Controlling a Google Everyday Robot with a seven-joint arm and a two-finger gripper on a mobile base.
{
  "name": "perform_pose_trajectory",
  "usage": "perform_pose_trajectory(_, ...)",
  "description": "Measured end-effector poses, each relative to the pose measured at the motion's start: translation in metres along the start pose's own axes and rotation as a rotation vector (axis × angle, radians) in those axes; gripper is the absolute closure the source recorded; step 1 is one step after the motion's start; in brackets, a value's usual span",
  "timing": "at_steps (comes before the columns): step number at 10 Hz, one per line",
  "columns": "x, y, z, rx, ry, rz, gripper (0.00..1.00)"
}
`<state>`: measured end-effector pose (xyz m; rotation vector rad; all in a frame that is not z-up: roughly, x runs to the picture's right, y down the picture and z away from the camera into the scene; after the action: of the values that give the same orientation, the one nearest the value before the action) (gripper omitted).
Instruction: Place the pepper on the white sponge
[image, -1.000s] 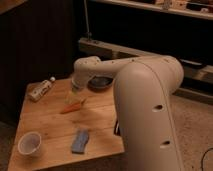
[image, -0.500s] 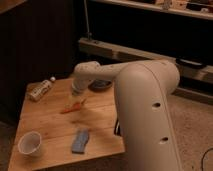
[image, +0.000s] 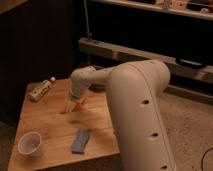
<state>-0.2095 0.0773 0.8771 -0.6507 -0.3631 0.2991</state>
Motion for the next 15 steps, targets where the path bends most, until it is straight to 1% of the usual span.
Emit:
perform_pose_trajectory(1, 0.009, -0.001, 0.009, 0.006, 0.021, 0.016, 0.2)
perform_pose_trajectory(4, 0.025, -0.006, 0.012, 0.023, 0.047, 0.049, 0.2)
perform_pose_trajectory(8, 0.031, -0.01, 0.014, 0.035, 0.062, 0.065, 0.2)
perform_pose_trajectory(13, 0.03, -0.008, 0.024, 0.019, 0.091, 0.054, 0.2)
perform_pose_trajectory(14, 0.031, -0.008, 0.025, 0.013, 0.097, 0.05, 0.23)
perform_pose_trajectory(15, 0.031, -0.008, 0.026, 0.008, 0.1, 0.047, 0.3)
